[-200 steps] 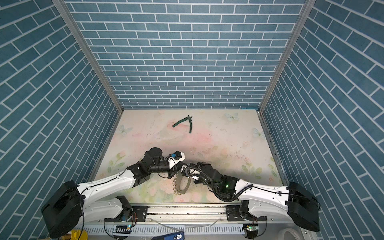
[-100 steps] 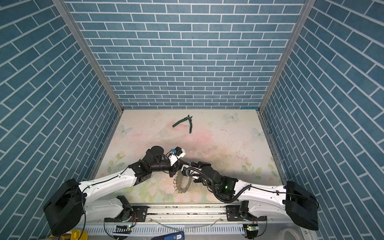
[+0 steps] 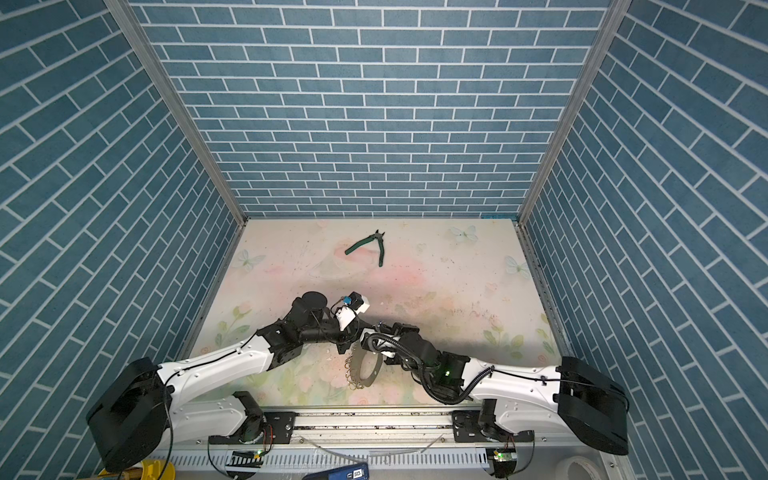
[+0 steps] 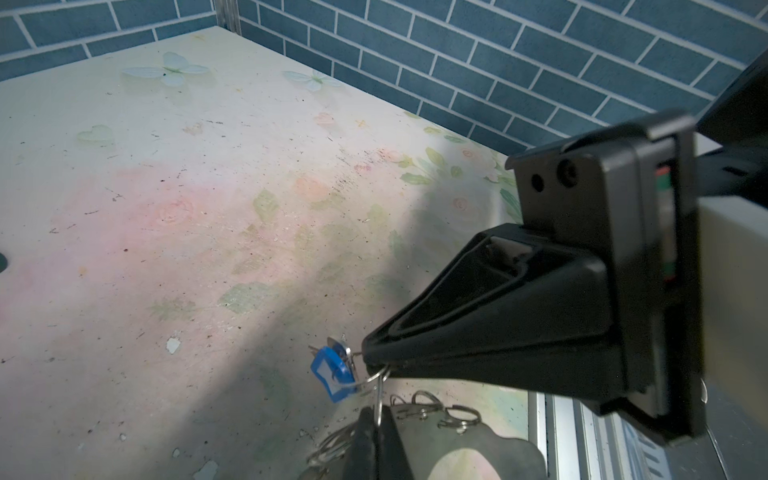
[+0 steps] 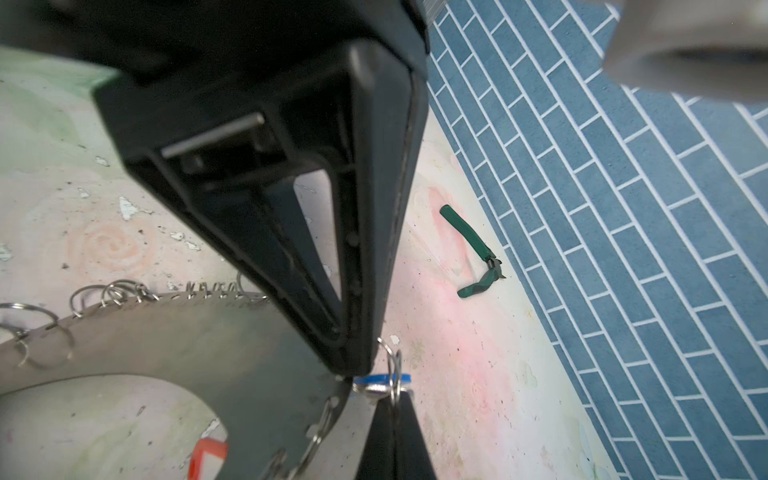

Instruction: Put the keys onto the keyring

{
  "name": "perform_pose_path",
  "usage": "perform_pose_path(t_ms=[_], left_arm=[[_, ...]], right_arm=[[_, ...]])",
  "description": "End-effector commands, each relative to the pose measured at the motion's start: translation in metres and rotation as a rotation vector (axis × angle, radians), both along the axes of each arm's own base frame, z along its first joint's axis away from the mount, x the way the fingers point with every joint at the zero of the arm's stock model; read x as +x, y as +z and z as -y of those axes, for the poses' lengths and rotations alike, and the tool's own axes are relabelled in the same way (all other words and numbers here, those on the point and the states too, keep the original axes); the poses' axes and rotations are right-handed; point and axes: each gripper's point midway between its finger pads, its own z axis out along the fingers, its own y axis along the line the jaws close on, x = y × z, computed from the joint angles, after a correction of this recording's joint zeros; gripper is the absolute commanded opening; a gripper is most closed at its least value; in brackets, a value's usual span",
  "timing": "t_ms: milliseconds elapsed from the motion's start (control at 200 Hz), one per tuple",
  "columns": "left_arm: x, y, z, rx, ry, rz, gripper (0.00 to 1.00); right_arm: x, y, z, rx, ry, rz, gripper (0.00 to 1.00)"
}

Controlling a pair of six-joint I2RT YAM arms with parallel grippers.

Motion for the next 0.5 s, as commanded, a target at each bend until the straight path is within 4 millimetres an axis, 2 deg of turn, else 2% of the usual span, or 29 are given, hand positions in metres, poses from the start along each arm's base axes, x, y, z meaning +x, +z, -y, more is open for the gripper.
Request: perform_pose_path(t_ms=[0,85,310,350,495], left_arm=[[0.012,0.033,0.01,-0.079,-0.003,0.11,0.0],[0.01,0.029,0.008,-0.059,-0.012,0.117,0.0],[-0.003,0.027,0.005,-0.042,-0.089,0.159,0.0],[-0.004,0.026,0.005,-0.037,-0.1,0.166,0.0],[-0.01,0.028,0.008,-0.045,-0.14,0.154,0.0]], right_arm=[[-0.033,0.01,-0.017,0.086,0.171,-0.103,0.0],[-0.033,0.009,-0.007,0.071,0.166,-0.135,0.0],[-0.031,0.018,0.015,0.086,0.136,-0.193,0.13],[-0.032,0.019,0.018,0.09,0.14,-0.207,0.16],[-0.036,0.02,0.015,0.1,0.17,-0.237,0.15]])
